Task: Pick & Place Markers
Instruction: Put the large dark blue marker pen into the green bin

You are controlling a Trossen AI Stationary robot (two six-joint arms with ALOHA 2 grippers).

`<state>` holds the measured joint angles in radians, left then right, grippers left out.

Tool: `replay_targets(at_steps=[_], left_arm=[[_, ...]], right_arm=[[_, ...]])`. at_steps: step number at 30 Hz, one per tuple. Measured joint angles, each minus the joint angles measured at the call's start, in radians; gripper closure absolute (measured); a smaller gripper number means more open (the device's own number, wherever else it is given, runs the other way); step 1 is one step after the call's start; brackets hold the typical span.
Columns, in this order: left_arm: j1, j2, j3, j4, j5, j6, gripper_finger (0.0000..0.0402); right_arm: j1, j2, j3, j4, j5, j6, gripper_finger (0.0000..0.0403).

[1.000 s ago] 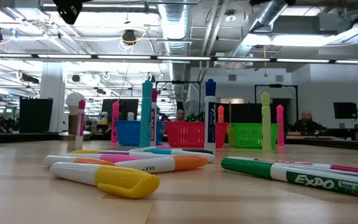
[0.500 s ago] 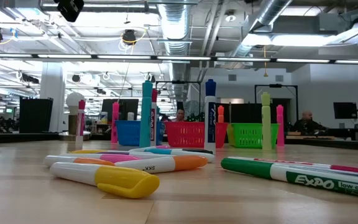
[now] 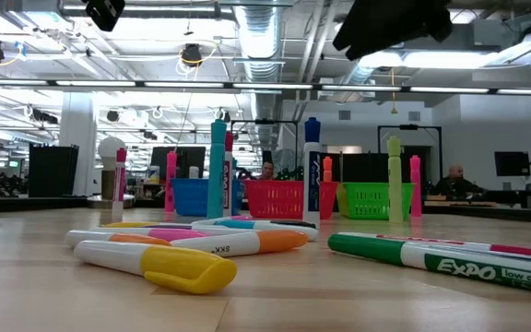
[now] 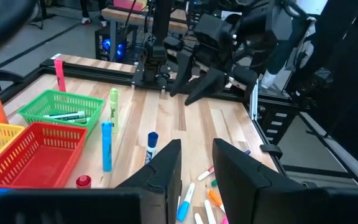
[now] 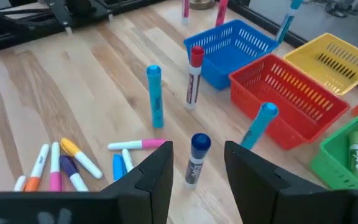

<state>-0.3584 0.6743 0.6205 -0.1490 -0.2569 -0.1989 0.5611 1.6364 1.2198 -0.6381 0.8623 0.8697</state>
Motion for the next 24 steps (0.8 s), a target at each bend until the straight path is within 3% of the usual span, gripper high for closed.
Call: replay_targets(at_steps=[6, 16, 20, 24], left_arm=[[0.0, 0.0, 0.0, 0.002, 0.0, 0.0, 0.031], [0.0, 0.0, 0.0, 0.039, 0.0, 0.0, 0.031], [0.0, 0.0, 0.0, 0.044, -0.003, 0.0, 0.031], [0.0, 0.0, 0.0, 0.059, -0.004, 0.0, 0.031]], right_arm=[[0.009, -0.012, -0.001, -0.17, -0.023, 0.009, 0.0261], [0.021, -0.222, -0.02, -0.434, 0.011, 0.038, 0.029], [0.058, -0.337, -0.139, -0.394, 0.056, 0.085, 0.0295], [0.103, -0.445, -0.319, -0.177, 0.057, 0.149, 0.0303]])
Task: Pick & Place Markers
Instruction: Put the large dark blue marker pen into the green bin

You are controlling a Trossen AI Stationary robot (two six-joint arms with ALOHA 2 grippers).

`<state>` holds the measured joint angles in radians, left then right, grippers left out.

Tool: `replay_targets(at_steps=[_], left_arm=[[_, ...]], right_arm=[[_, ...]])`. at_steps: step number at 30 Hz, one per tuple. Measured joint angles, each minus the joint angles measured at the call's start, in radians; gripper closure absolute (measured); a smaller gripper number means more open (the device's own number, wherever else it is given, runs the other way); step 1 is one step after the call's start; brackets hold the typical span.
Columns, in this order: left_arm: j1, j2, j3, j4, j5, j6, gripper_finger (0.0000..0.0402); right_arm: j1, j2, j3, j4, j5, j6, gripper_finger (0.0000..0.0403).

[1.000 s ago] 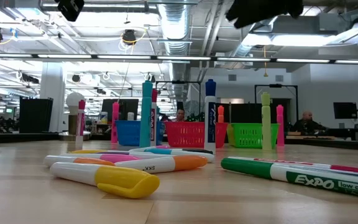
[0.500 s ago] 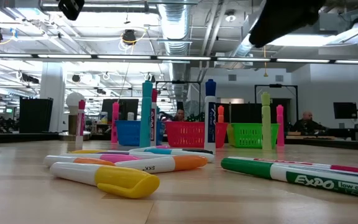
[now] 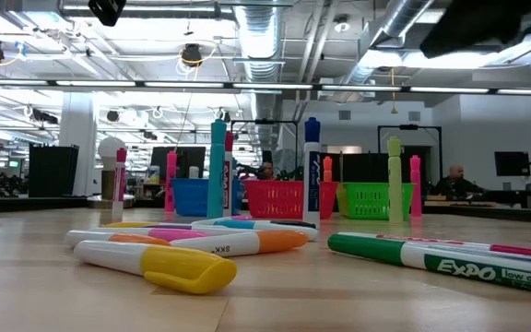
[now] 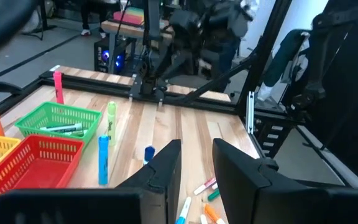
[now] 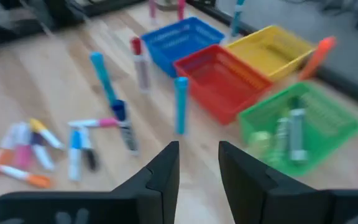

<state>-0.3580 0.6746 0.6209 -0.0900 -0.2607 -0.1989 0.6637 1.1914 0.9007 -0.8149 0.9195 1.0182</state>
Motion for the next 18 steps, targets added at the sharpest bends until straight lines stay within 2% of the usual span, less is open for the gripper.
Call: replay_targets(at_steps=[4, 6, 8, 14, 18], left_arm=[[0.0, 0.0, 0.0, 0.009, 0.0, 0.0, 0.031], [0.0, 0.0, 0.0, 0.01, 0.0, 0.0, 0.031], [0.0, 0.0, 0.0, 0.013, 0.0, 0.0, 0.031], [0.0, 0.0, 0.0, 0.019, 0.0, 0.0, 0.031], [0.0, 0.0, 0.0, 0.023, 0.0, 0.0, 0.031]], right_arm=[[0.025, -0.033, -0.16, 0.411, 0.0, -0.106, 0.0309], [0.02, -0.013, -0.217, 0.616, 0.001, -0.2, 0.031], [0.0, 0.023, -0.251, 0.748, 0.003, -0.251, 0.0309], [-0.067, 0.158, -0.269, 0.93, -0.011, -0.26, 0.0288], [-0.108, 0.244, -0.269, 1.012, -0.098, -0.267, 0.0261]])
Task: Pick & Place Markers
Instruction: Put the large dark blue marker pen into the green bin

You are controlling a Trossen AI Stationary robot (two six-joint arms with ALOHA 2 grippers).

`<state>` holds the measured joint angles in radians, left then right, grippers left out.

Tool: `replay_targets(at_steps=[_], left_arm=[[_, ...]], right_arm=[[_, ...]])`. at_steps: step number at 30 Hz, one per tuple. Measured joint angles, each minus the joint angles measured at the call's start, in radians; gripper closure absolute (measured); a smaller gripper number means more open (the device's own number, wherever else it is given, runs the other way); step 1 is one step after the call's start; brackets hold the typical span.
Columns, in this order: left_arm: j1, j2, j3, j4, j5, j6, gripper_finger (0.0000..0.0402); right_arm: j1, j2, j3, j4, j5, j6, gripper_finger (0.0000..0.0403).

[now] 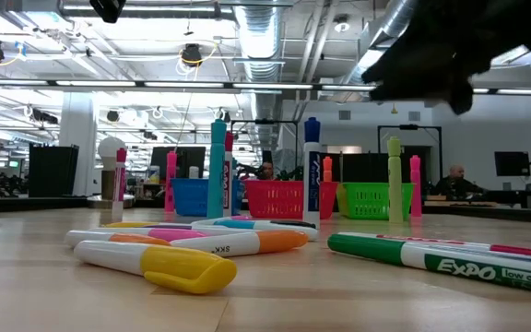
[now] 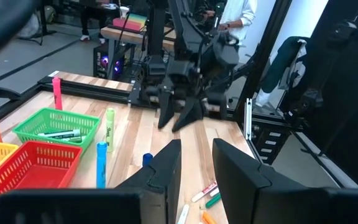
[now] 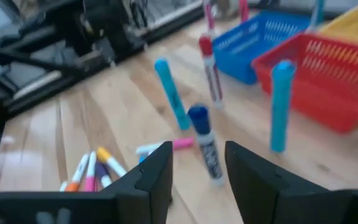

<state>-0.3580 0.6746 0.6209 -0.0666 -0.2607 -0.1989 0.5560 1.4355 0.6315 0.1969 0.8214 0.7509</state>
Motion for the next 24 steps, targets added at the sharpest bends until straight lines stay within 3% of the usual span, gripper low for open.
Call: replay_targets(at_steps=[9, 15, 24], left_arm=[[0.0, 0.0, 0.0, 0.001, 0.0, 0.0, 0.031], [0.0, 0.0, 0.0, 0.001, 0.0, 0.0, 0.031], [0.0, 0.0, 0.0, 0.0, 0.0, 0.0, 0.031]], right_arm=[[-0.022, 0.117, 0.015, 0.096, -0.037, -0.038, 0.0229], [-0.013, 0.163, 0.035, 0.096, -0.068, -0.258, 0.0234], [-0.037, 0.206, 0.072, 0.097, -0.067, -0.288, 0.0248]])
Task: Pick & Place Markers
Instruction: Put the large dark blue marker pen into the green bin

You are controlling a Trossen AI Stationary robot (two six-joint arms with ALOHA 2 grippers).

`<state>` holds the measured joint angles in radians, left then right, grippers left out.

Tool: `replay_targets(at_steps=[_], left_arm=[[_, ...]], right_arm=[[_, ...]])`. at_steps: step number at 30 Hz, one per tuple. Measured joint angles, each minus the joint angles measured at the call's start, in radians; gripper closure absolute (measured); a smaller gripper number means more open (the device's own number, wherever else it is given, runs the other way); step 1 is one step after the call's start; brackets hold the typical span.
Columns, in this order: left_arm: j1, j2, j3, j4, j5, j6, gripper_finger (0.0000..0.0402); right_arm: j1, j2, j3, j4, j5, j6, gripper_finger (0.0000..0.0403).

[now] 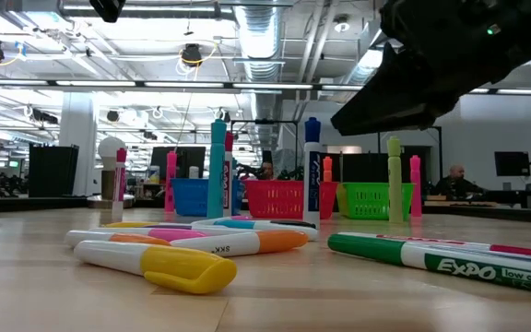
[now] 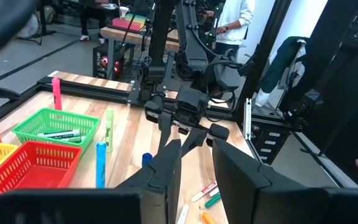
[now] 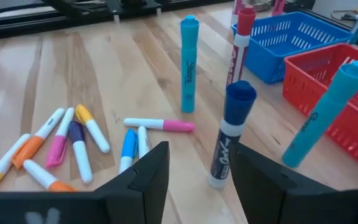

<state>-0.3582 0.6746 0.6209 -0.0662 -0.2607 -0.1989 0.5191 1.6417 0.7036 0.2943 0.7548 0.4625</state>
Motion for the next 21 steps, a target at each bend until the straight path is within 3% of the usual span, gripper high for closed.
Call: replay_targets(at_steps=[9, 21], left_arm=[[0.0, 0.0, 0.0, 0.0, 0.0, 0.0, 0.031], [0.0, 0.0, 0.0, 0.0, 0.0, 0.0, 0.031]], right_arm=[[-0.03, 0.0, 0.0, -0.001, -0.048, 0.068, 0.0243], [-0.091, 0.0, 0.0, -0.002, -0.099, 0.102, 0.0187]])
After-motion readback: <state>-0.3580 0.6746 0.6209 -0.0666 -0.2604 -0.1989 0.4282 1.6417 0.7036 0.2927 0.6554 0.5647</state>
